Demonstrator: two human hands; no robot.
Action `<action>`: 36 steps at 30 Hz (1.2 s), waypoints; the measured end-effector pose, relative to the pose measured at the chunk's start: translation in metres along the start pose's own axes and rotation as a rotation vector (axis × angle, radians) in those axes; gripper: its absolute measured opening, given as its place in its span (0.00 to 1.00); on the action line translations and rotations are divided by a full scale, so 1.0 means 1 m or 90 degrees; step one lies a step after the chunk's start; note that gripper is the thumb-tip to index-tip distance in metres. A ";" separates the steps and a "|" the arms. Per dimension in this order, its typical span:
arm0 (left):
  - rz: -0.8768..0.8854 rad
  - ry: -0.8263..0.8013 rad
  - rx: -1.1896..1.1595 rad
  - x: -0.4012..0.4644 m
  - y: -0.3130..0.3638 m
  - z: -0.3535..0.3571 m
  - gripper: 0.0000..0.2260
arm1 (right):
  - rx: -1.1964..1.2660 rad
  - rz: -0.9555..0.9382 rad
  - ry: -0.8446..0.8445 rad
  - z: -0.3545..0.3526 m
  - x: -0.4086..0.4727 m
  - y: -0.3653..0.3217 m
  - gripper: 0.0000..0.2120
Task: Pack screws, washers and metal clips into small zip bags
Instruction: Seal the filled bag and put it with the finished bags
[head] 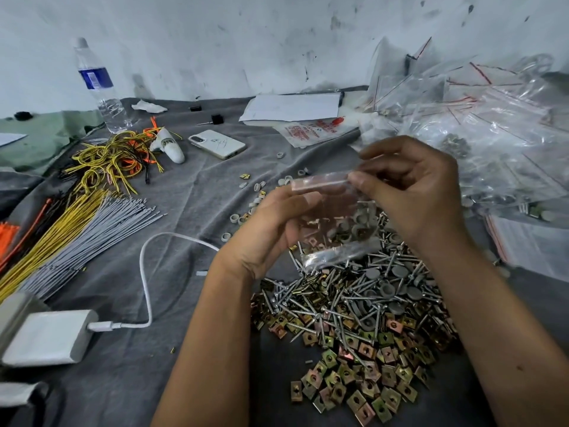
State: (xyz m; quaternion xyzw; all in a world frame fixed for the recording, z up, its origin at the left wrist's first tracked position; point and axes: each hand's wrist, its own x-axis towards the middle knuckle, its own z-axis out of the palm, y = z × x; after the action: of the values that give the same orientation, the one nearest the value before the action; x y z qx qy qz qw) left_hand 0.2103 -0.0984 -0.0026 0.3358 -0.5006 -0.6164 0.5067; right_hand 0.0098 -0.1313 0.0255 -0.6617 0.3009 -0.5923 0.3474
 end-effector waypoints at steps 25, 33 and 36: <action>0.000 0.189 0.068 0.011 -0.008 -0.003 0.07 | -0.016 0.169 -0.076 0.003 0.007 0.039 0.05; 0.051 0.269 0.139 0.011 -0.012 0.000 0.10 | -0.008 0.238 -0.066 0.000 0.004 0.045 0.03; 0.080 0.277 0.174 0.011 -0.012 0.001 0.12 | -0.015 0.237 -0.092 -0.001 0.004 0.046 0.03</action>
State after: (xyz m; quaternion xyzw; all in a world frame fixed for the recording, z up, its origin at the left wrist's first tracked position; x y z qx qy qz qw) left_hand 0.2034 -0.1093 -0.0127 0.4939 -0.4784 -0.4241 0.5894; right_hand 0.0099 -0.1607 -0.0097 -0.6391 0.3994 -0.4654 0.4642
